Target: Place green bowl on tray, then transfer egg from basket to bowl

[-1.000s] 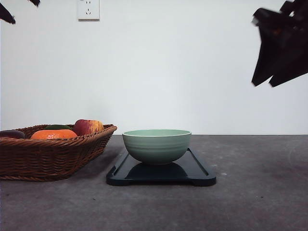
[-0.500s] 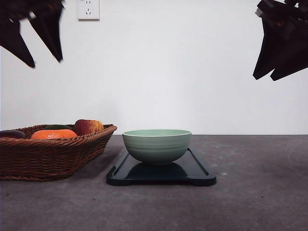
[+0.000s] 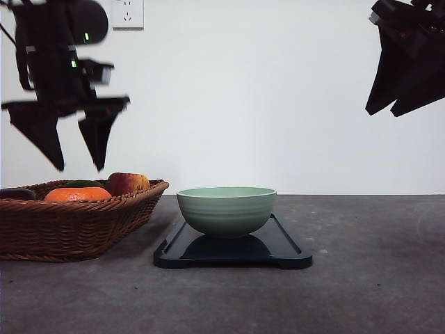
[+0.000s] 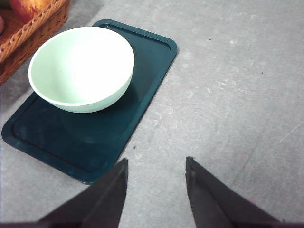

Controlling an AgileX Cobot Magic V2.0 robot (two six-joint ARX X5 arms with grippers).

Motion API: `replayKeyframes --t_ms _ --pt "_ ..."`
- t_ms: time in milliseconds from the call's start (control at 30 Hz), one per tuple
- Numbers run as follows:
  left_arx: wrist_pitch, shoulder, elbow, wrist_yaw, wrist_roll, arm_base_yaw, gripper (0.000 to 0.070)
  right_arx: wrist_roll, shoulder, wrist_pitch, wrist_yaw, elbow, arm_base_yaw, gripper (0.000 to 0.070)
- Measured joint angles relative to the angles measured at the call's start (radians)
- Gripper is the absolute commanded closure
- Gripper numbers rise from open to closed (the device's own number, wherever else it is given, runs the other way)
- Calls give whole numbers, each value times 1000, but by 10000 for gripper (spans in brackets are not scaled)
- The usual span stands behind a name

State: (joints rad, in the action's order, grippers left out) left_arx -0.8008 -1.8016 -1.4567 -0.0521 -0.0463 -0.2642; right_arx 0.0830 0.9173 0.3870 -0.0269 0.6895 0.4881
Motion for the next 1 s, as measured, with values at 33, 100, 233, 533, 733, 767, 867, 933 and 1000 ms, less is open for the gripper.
replayKeyframes --t_ms 33,100,233,533,733,767,867,933,1000 --pt "5 -15 0 -1 0 0 269 0 0 0 0 0 0 463" --pt "12 -42 0 -2 0 0 269 0 0 0 0 0 0 463" --pt "17 -92 0 -2 0 2 269 0 0 0 0 0 0 463" --pt "42 -134 -1 -3 0 10 269 0 0 0 0 0 0 463" --pt "42 -152 -1 -3 0 19 270 0 0 5 0 0 0 463" --pt "42 -152 -1 -3 0 20 271 0 0 5 0 0 0 463" --pt "43 -152 -1 -4 0 20 308 0 0 6 0 0 0 463" --pt "47 -152 -1 -4 0 20 375 0 0 6 0 0 0 463" --pt "56 -152 -1 -4 0 20 403 0 0 6 0 0 0 463"
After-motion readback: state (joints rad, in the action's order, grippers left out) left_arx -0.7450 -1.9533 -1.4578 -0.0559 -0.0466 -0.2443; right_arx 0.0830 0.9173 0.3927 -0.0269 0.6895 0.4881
